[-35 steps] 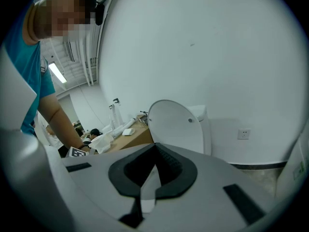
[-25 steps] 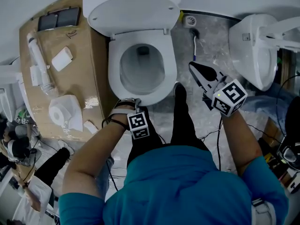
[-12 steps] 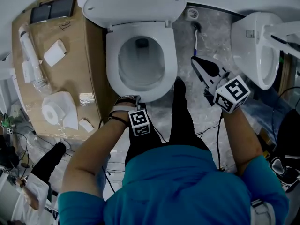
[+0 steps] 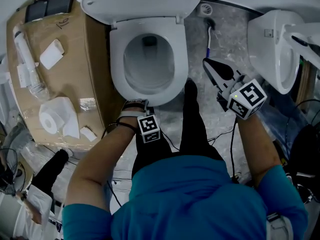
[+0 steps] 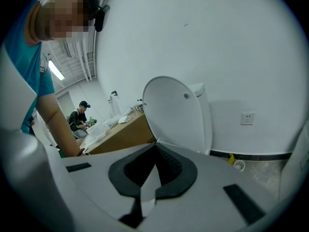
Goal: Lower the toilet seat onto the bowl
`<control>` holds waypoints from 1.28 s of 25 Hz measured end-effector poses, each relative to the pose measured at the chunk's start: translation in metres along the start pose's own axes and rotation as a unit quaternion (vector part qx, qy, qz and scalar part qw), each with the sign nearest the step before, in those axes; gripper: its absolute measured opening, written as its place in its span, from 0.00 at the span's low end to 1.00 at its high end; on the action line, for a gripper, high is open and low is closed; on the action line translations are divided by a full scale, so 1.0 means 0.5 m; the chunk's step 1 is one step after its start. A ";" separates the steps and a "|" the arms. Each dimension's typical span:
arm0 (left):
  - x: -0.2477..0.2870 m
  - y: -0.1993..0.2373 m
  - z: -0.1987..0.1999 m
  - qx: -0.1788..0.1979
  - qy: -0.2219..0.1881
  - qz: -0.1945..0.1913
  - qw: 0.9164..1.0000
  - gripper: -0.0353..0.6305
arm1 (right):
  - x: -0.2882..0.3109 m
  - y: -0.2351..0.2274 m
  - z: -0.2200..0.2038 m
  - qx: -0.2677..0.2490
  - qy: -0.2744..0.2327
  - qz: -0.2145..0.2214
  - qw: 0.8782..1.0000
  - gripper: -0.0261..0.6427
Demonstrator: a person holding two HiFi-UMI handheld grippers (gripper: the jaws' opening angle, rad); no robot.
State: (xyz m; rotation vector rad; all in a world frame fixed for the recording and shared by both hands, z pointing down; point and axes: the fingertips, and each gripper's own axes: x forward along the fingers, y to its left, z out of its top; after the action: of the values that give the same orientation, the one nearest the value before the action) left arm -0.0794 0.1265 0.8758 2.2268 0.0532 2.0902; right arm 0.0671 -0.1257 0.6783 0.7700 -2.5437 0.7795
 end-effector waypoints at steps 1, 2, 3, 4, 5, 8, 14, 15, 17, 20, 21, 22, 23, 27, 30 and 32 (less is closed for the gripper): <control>0.004 -0.001 0.000 0.000 0.001 0.001 1.000 0.21 | 0.000 0.000 -0.004 0.001 0.000 0.001 1.000 0.03; 0.008 -0.001 0.000 0.000 0.002 0.002 1.000 0.21 | 0.001 0.001 -0.007 0.002 0.001 0.001 1.000 0.03; 0.012 -0.002 -0.001 0.000 0.002 0.002 1.000 0.21 | 0.001 0.001 -0.010 0.003 0.001 0.002 1.000 0.03; 0.015 -0.003 -0.001 -0.001 0.002 0.002 1.000 0.21 | 0.000 0.000 -0.014 0.004 0.002 0.002 1.000 0.03; 0.019 -0.003 -0.001 -0.001 0.002 0.001 1.000 0.21 | 0.000 0.000 -0.017 0.005 0.003 0.002 1.000 0.03; 0.031 -0.005 -0.002 0.001 0.004 0.001 1.000 0.21 | -0.001 -0.002 -0.026 0.006 0.005 0.001 1.000 0.03; 0.062 -0.008 -0.004 0.005 0.011 0.000 1.000 0.21 | 0.000 -0.007 -0.047 0.008 0.009 0.002 1.000 0.03; 0.067 -0.008 -0.004 0.006 0.011 0.000 1.000 0.21 | -0.001 -0.008 -0.050 0.008 0.009 0.002 1.000 0.03; 0.077 -0.008 -0.004 0.005 0.011 0.000 1.000 0.21 | -0.002 -0.011 -0.056 0.009 0.010 0.000 1.000 0.03; 0.088 -0.010 -0.004 0.005 0.014 0.000 1.000 0.21 | -0.002 -0.014 -0.065 0.012 0.012 -0.001 1.000 0.03; 0.092 -0.010 -0.005 0.006 0.015 0.000 1.000 0.21 | -0.002 -0.014 -0.068 0.012 0.013 0.000 1.000 0.03; 0.096 -0.010 -0.005 0.007 0.016 0.001 1.000 0.21 | -0.003 -0.014 -0.072 0.012 0.013 0.000 1.000 0.03; 0.101 -0.010 -0.005 0.008 0.017 0.002 1.000 0.21 | -0.003 -0.014 -0.075 0.012 0.013 0.000 1.000 0.03; 0.119 -0.009 -0.007 0.010 0.020 0.005 1.000 0.21 | -0.004 -0.017 -0.088 0.012 0.013 -0.001 1.000 0.03; 0.127 -0.010 -0.009 0.010 0.020 0.005 1.000 0.21 | -0.002 -0.018 -0.094 0.011 0.012 -0.002 1.000 0.03; 0.131 -0.011 -0.010 0.011 0.021 0.005 1.000 0.21 | 0.000 -0.018 -0.097 0.010 0.012 -0.001 1.000 0.03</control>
State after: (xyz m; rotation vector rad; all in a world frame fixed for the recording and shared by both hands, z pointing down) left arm -0.0797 0.1375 0.9410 2.2013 0.0684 2.1521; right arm 0.0814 -0.1028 0.7195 0.7652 -2.5172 0.8110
